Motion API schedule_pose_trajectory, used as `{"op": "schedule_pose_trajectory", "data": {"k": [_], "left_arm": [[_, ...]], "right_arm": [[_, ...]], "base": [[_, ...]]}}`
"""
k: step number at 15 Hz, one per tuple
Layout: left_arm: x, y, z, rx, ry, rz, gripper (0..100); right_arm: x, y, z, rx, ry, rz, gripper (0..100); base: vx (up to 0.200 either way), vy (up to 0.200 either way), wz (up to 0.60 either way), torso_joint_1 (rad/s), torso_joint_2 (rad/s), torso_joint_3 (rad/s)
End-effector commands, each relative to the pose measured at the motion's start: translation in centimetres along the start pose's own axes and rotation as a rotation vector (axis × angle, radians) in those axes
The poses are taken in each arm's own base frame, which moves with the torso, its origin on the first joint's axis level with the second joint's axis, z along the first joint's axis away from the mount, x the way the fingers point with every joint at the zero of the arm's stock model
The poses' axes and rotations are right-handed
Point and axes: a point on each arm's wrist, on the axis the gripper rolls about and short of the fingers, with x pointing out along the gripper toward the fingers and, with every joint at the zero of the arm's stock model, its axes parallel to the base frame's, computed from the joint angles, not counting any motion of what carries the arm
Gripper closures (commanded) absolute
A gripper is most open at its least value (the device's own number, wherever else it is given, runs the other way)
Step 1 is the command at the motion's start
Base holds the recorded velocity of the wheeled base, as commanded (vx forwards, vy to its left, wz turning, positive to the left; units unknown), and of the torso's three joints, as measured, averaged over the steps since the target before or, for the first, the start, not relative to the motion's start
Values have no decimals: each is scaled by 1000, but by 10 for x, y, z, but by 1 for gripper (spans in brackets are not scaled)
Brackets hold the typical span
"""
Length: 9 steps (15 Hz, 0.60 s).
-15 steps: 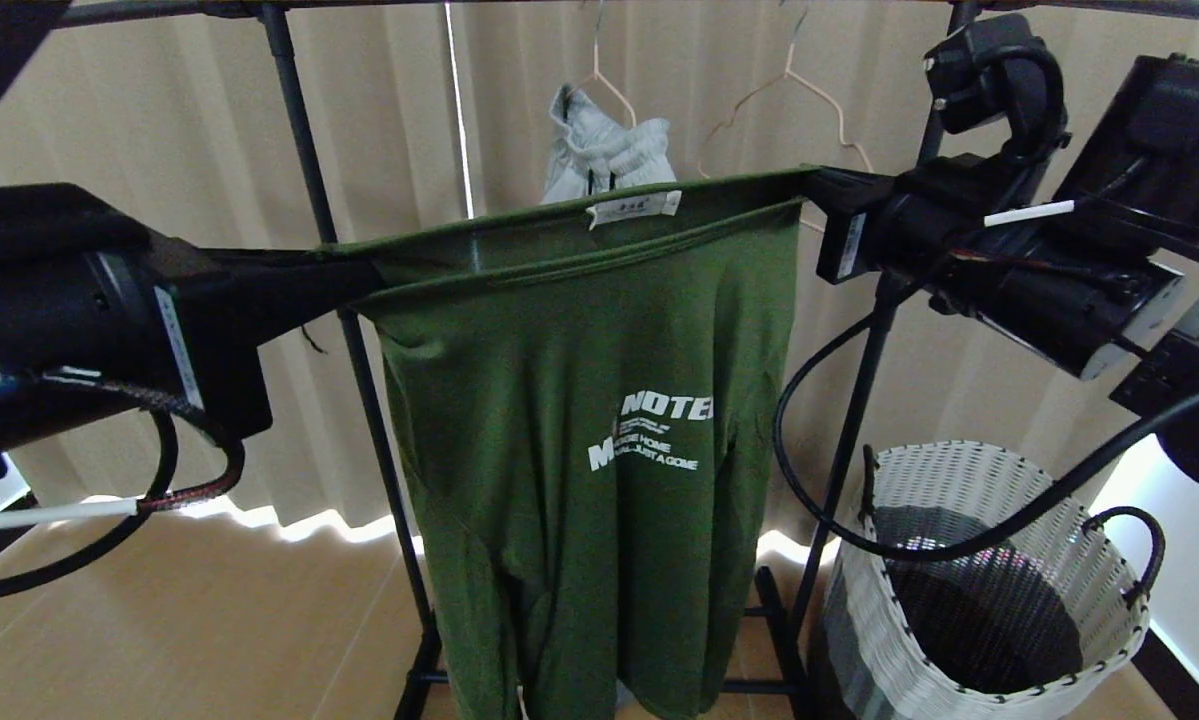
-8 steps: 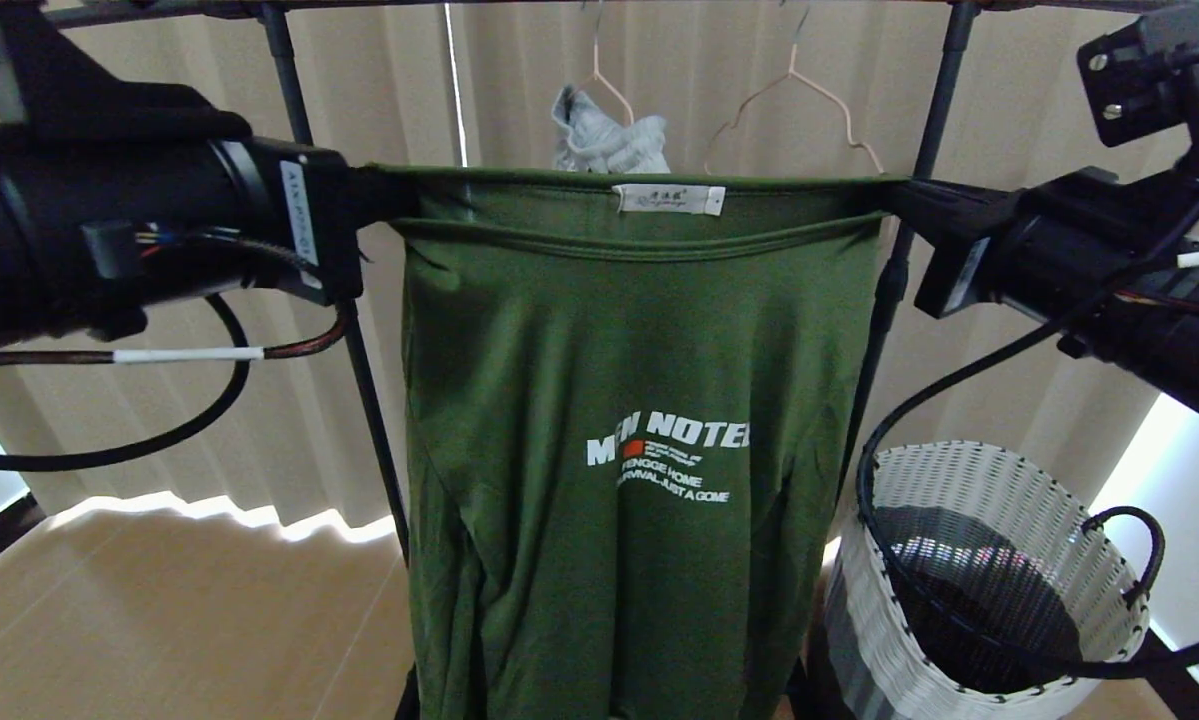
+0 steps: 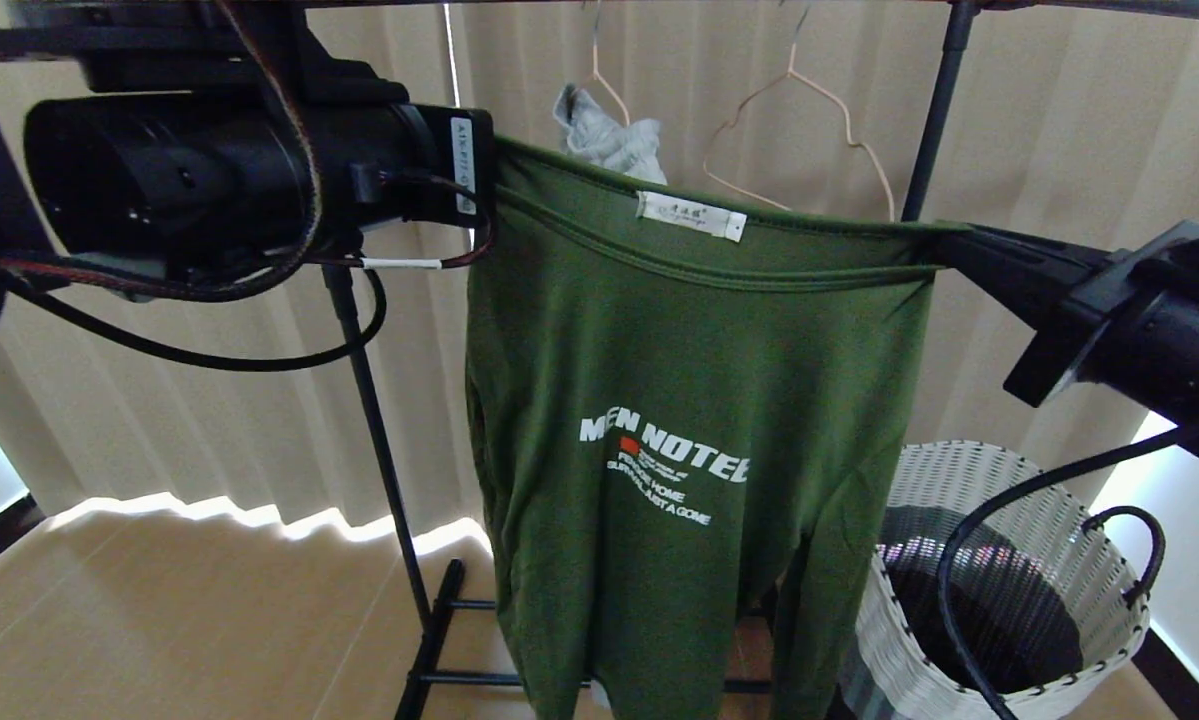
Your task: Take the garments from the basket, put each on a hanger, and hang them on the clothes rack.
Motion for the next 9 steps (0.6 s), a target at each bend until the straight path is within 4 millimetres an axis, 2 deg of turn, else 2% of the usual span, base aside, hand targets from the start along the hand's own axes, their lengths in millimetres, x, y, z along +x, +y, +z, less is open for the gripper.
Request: {"op": "schedule_pose_trajectory", "data": {"k": [1, 3, 9], "left_arm": [[17, -6, -9, 9, 28, -1, 100], [16, -6, -12, 11, 39, -2, 100], [9, -3, -11, 3, 35, -1, 100]], "right_arm": [[-14, 12, 2, 10, -19, 66, 100], [-17, 19, 0, 15, -16, 104, 100], [-14, 22, -4, 13, -5, 151, 100]], "base": [[0, 0, 0, 0, 0, 0], [0, 0, 0, 0, 0, 0], [0, 0, 0, 0, 0, 0]]}}
